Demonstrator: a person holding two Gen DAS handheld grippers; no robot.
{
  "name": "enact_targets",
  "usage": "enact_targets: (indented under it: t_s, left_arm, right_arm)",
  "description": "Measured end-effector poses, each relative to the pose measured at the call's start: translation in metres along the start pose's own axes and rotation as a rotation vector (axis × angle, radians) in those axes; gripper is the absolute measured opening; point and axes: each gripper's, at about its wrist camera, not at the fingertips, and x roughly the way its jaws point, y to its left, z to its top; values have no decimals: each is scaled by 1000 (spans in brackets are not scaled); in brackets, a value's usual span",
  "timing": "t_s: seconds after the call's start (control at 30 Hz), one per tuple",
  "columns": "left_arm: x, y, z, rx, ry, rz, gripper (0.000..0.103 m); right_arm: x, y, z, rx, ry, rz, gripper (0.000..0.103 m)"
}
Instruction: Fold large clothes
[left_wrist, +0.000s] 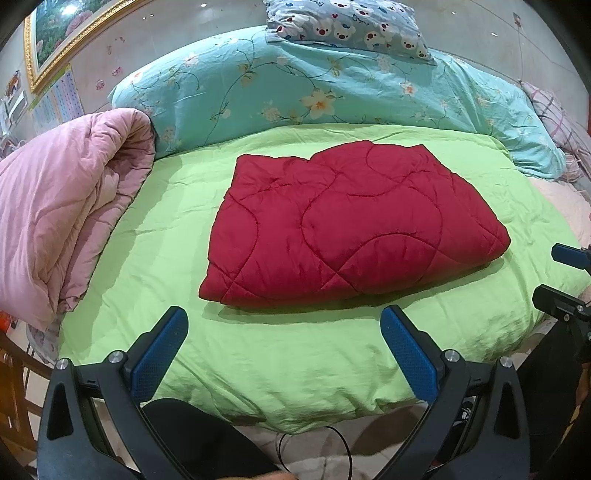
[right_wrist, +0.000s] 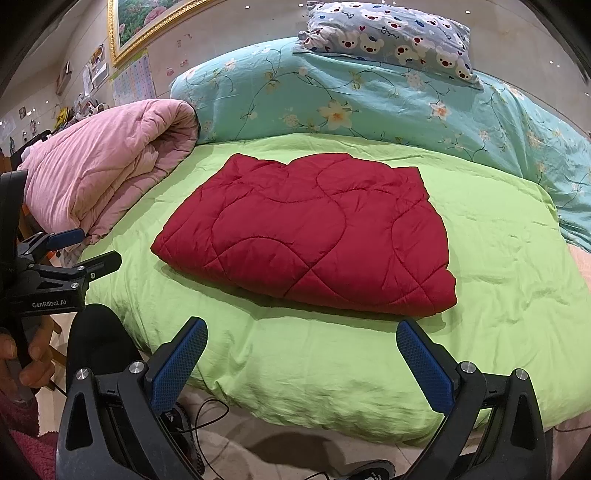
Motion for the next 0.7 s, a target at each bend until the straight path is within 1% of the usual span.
enact_targets:
  t_s: [0.27, 0.7]
  left_arm:
    - [-2, -1, 2, 6, -8, 5, 103]
    - [1, 0, 6, -7, 1, -2, 103]
  right_arm:
    - [-2, 1, 3, -6, -7, 1, 103]
    - [-2, -2, 8, -4, -16, -2, 103]
